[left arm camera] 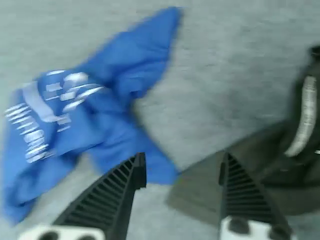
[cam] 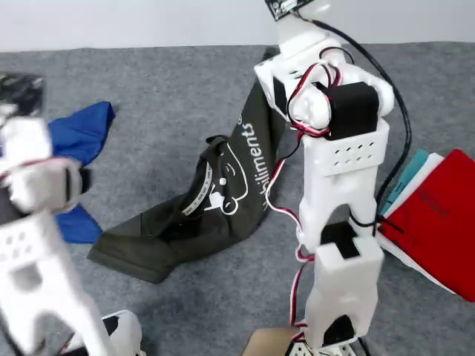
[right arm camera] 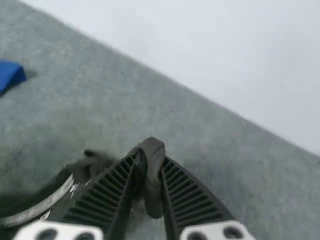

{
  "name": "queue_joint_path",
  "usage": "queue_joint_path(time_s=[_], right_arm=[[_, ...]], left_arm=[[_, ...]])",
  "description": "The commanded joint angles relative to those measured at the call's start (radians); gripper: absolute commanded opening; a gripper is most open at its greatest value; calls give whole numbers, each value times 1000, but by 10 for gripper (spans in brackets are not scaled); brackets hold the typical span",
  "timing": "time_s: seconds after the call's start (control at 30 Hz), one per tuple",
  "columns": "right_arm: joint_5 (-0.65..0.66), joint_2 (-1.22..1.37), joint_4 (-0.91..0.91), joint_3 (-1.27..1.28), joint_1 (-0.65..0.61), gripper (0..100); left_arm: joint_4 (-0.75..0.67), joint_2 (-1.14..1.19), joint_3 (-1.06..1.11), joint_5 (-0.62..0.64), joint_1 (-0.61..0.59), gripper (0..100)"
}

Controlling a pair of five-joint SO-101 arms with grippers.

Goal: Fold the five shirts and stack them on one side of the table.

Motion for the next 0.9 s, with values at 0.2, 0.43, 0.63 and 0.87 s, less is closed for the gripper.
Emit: queue_joint_path(time_s=[0.2,0.43,0.63,0.87], right_arm=[[14,-343,39,643,-1,9],[14,-438,38,868,1,9],[11,-472,38,942,68,9],[12,-515,38,997,97,9]], left_arm=[[-110,468,-236,46,367,242],[-106,878,-624,46,482,243],[-57,1203,-1032,46,526,243],[-3,1508,-1414,46,546,243]])
